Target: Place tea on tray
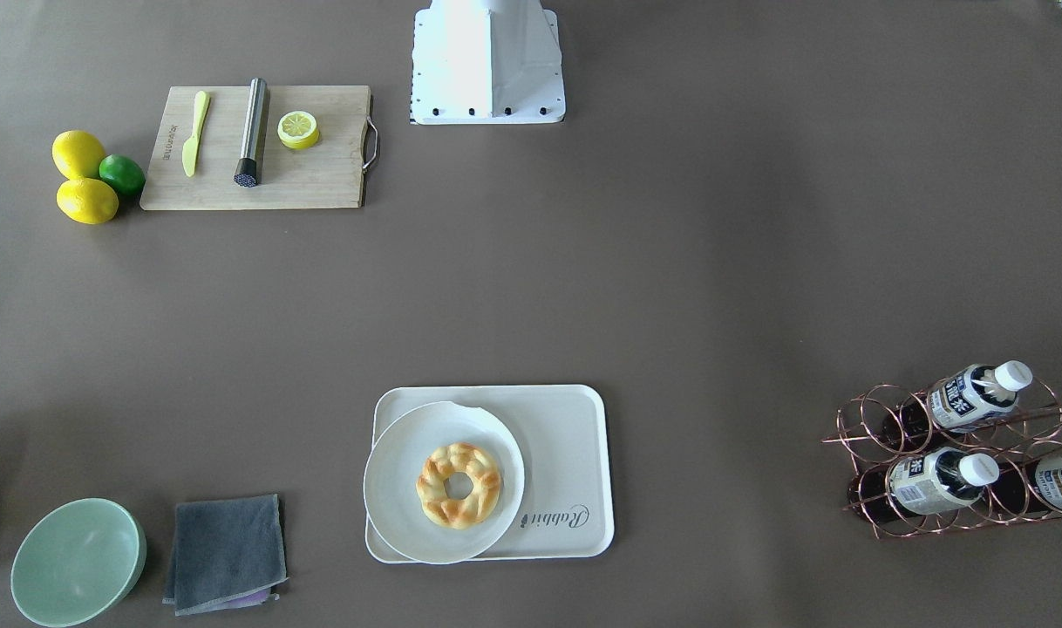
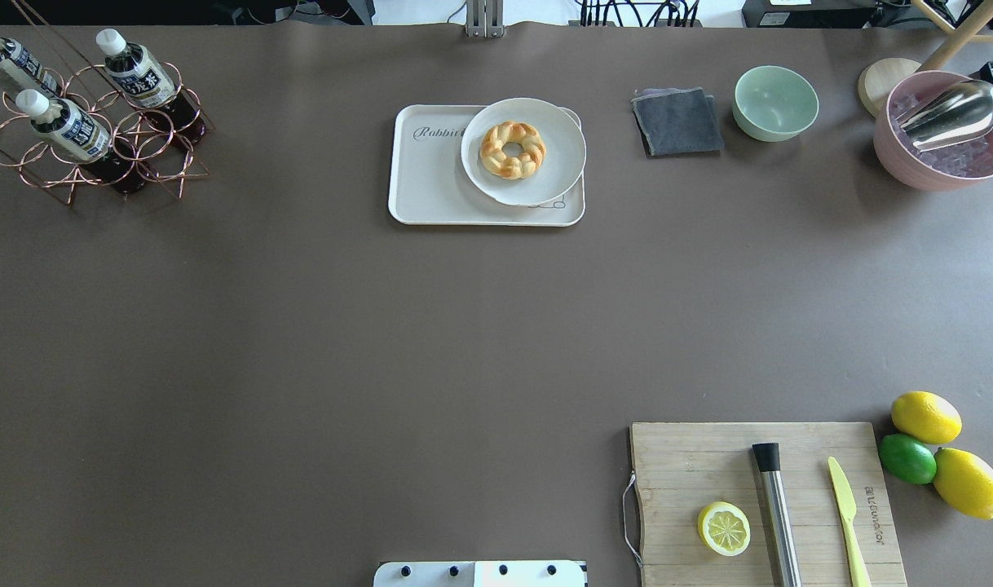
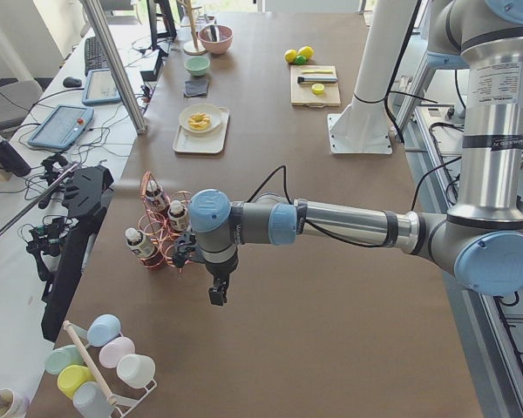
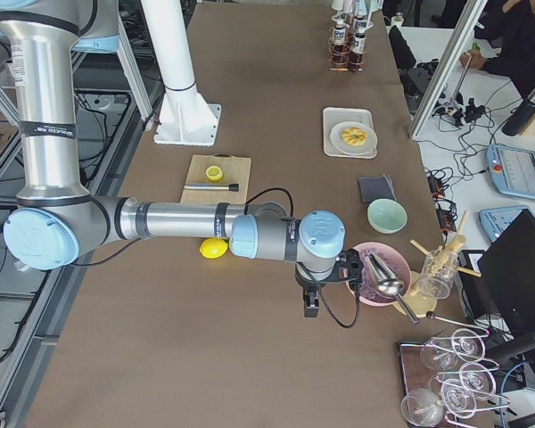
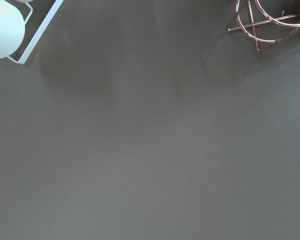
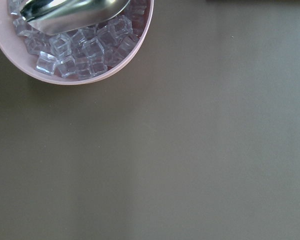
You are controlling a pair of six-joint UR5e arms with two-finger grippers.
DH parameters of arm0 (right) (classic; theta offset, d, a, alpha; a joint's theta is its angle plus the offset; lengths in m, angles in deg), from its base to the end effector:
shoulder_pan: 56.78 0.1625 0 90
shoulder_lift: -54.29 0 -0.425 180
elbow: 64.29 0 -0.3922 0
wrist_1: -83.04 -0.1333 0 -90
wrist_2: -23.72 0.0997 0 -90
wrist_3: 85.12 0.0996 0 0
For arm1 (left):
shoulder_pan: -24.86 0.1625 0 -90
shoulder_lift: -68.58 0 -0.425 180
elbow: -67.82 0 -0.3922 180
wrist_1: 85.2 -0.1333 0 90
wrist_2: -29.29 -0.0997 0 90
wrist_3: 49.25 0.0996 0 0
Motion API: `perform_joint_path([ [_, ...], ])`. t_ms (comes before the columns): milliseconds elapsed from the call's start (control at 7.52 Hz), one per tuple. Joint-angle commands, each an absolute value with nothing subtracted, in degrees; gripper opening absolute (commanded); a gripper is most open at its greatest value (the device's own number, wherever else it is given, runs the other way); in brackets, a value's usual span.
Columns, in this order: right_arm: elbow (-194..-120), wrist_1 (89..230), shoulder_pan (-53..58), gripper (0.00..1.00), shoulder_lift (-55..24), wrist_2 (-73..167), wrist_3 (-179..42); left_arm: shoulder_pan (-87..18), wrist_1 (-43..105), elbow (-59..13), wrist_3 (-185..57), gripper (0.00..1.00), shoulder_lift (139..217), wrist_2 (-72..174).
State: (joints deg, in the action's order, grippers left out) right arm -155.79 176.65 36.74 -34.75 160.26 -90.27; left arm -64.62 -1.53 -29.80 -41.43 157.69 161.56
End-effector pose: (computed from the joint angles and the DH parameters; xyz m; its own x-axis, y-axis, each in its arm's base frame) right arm 0.0914 -0.4926 0.6411 0.6884 -0.0330 0.7246 0.0004 0.9990 0.0452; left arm -0.0619 -0.4837 0.6145 0.7318 0.1474 -0.6654 -0.1097 0.9891 0.0984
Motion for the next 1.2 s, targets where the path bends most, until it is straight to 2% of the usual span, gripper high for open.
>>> perform_joint_path([
  [0,-156.05,176.64,36.74,1.0,-34.66,160.48,-90.21,-64.7,-1.53,-29.74,-41.43,0.98,157.61,161.56],
  [798,-156.14,176.64,36.74,1.0,-34.57,160.39,-90.21,-64.61,-1.44,-29.99,-41.43,0.98,157.78,161.56],
  [931,-156.14,176.64,36.74,1.0,-34.66,160.39,-90.21,-64.61,-1.44,-31.39,-41.78,0.98,157.78,161.65],
  [1064,-156.14,176.64,36.82,1.0,-34.66,160.48,-90.21,-64.7,-1.44,-36.1,-41.52,0.98,157.61,162.26],
])
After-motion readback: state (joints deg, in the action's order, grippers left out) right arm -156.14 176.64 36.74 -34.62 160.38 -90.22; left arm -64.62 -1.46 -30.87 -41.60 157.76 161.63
